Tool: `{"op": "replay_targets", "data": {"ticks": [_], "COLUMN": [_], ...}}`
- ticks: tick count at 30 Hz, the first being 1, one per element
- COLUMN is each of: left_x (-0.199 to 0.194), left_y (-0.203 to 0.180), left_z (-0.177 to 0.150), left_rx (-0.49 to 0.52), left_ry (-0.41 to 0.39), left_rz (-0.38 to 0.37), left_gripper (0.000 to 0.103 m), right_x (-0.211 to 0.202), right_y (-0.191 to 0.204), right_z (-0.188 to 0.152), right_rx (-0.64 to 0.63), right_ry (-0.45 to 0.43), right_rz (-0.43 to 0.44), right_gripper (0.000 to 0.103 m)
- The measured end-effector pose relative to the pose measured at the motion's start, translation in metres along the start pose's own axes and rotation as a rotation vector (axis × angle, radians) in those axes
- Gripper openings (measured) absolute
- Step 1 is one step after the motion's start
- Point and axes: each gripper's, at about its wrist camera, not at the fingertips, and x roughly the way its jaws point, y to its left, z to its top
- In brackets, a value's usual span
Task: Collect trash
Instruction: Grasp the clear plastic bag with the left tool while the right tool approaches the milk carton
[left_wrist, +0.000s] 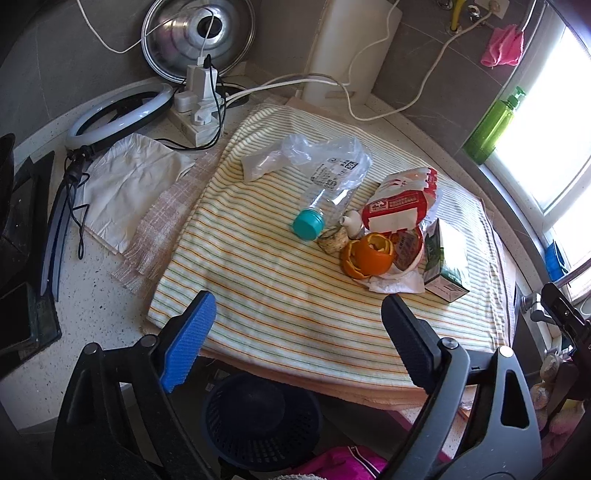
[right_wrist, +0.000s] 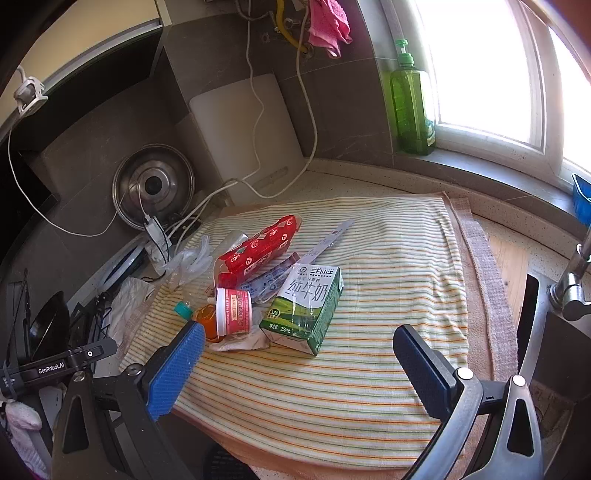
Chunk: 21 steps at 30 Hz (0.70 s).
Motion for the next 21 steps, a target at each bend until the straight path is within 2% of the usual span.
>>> {"op": "replay_targets", "data": {"ticks": [3,6,12,15,17,21], "left_x": [0.007,0.014,0.032,0.047,0.057,0.077], "left_y": [0.007,0.014,0.014,0.012,0.010,0.012], "left_z": [0.012,0.029,0.068,0.088,0.099,0.122], "left_rx": [-0.003,-0.022,-0.025,-0.021,-0.013,-0.028], "left_ry": [-0.005,-0.011,-0.030,-0.021,-0.011,0.011], "left_rz": [0.007,0.000,-0.002,-0.004,-0.001,0.004], "left_gripper": [0.088,0.085,0.083,0.082,0.076,0.075], "right_x": [0.012,0.031,0.061,0.077,0.086,0.108], "right_y": [-0.001,-0.003,-0.010,-0.011,-0.010,-0.011], "right_z": [0.007,0.015,0.022,0.026,0.029,0.036], "right_rx": [0.013,0.011,0.063,0.072,0.070,0.089], "right_ry": [0.034,0.113,0.194,0.225,0.241,0.283], "right_rz": [-0.017,-0.027,0.006,0.016,0.009,0.003], "right_gripper": [0.103,0.103,0.103,0.103,0.103,0.103]}}
